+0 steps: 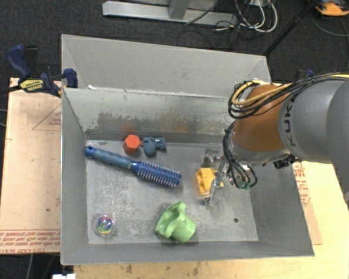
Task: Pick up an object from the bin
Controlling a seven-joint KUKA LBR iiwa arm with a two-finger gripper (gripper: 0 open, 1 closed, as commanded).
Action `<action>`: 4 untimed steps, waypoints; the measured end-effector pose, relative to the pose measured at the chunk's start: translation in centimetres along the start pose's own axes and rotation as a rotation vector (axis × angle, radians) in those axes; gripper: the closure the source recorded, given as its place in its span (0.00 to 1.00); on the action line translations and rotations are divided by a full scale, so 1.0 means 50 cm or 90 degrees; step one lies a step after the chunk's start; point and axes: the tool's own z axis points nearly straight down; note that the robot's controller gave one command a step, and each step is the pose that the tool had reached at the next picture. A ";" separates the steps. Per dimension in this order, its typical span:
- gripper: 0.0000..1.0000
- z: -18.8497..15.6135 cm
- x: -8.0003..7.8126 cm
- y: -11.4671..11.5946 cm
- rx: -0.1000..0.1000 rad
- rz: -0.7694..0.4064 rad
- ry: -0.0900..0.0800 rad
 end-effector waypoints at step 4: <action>0.00 -0.007 -0.003 0.004 0.001 0.274 -0.006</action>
Offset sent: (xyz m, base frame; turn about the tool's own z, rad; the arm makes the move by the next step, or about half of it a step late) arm 0.0096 -0.0145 0.0350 0.1453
